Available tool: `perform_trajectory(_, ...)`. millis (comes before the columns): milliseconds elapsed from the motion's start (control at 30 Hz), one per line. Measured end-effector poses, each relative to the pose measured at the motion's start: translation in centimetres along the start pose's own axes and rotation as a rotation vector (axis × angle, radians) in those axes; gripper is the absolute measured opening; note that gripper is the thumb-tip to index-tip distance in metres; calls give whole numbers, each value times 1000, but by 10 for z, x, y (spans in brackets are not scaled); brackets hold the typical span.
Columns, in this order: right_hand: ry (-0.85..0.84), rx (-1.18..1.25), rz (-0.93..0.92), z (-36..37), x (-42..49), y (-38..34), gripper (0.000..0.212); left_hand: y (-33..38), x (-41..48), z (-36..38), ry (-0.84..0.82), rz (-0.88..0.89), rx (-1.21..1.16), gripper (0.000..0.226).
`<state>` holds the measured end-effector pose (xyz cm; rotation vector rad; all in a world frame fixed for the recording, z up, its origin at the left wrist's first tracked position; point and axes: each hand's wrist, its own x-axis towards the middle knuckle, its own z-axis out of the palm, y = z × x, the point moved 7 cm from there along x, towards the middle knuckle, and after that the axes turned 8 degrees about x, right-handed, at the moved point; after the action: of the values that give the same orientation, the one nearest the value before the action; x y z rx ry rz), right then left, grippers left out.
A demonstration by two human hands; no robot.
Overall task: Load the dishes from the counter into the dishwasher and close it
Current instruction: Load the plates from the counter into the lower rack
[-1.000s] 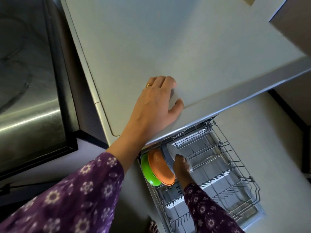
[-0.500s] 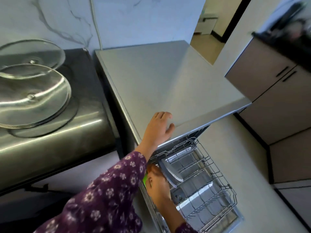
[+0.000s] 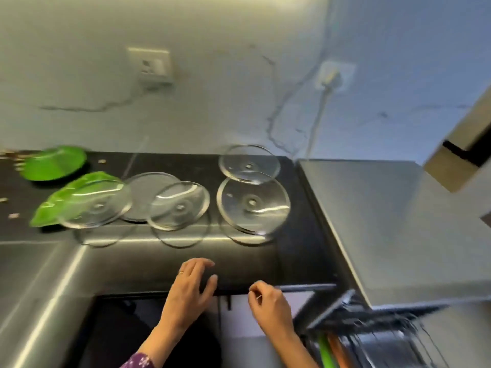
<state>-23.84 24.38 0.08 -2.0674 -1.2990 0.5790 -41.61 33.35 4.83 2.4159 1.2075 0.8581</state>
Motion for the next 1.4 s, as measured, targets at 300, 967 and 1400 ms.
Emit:
perform_trajectory(300,-58,32,-385,116,55,-216,8,-206,-47,-129,38,-265,256,32)
perform_trajectory(967,-24,315,-355,255,192,-387,9,-334,-46,-162,163,-504,240,30)
perform_trajectory(1400,-709,-813,-1097,428,214,-507,47,-334,-46,-161,189,-508,277,36)
